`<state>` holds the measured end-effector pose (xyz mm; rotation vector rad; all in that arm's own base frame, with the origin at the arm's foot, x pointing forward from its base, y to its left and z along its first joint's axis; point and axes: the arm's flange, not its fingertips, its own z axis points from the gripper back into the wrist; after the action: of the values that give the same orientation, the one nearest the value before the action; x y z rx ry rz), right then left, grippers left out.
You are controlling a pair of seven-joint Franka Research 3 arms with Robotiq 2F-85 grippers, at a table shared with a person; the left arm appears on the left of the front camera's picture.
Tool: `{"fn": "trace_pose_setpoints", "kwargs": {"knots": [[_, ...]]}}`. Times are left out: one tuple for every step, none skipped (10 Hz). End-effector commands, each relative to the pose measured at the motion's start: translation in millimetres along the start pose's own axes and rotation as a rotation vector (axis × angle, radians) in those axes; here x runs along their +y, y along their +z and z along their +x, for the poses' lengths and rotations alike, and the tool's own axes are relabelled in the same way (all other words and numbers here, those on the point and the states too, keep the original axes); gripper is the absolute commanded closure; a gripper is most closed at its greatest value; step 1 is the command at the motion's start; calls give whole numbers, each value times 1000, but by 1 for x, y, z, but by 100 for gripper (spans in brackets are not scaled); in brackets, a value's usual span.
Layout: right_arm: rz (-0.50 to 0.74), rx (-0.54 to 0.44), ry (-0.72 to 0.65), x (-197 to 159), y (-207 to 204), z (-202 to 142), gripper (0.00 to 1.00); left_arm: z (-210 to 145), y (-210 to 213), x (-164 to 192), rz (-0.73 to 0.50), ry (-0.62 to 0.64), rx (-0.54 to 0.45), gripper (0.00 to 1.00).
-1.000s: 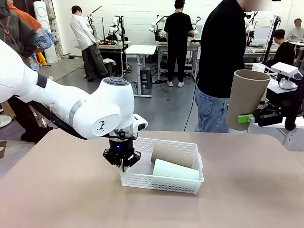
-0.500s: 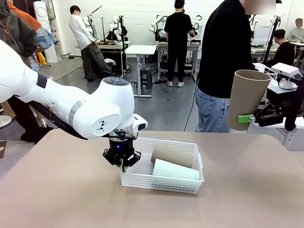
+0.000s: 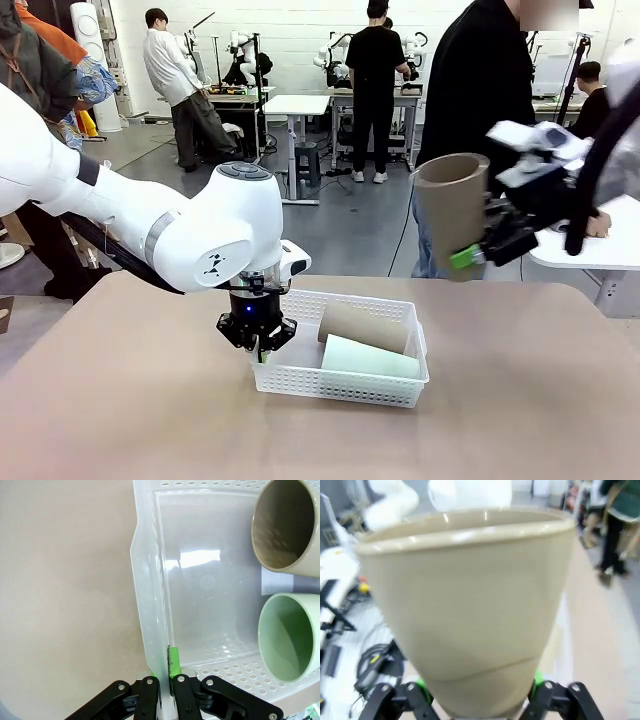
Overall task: Clean and organize the cups into the basket.
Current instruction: Pick up the Reusable plastic cup from the right side of the table and stack it inside the Organizing basket in the center of the table.
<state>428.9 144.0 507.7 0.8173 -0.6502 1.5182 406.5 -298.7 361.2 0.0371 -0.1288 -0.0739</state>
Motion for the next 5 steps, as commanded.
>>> {"fn": "trace_pose_setpoints", "kwargs": {"knots": [[125,298,-101,-22,-42,30,21,-1,2,0,1,-3,-9,100],[148,441,-151,-25,-65,39,21,-1,2,0,1,-3,-9,100],[162,557,-182,-27,-85,45,21,-1,2,0,1,-3,-9,100],[170,606,-179,-30,-104,49,21,-1,2,0,1,-3,-9,100],[180,625,-180,-34,-117,49,21,-1,2,0,1,-3,-9,100]]}}
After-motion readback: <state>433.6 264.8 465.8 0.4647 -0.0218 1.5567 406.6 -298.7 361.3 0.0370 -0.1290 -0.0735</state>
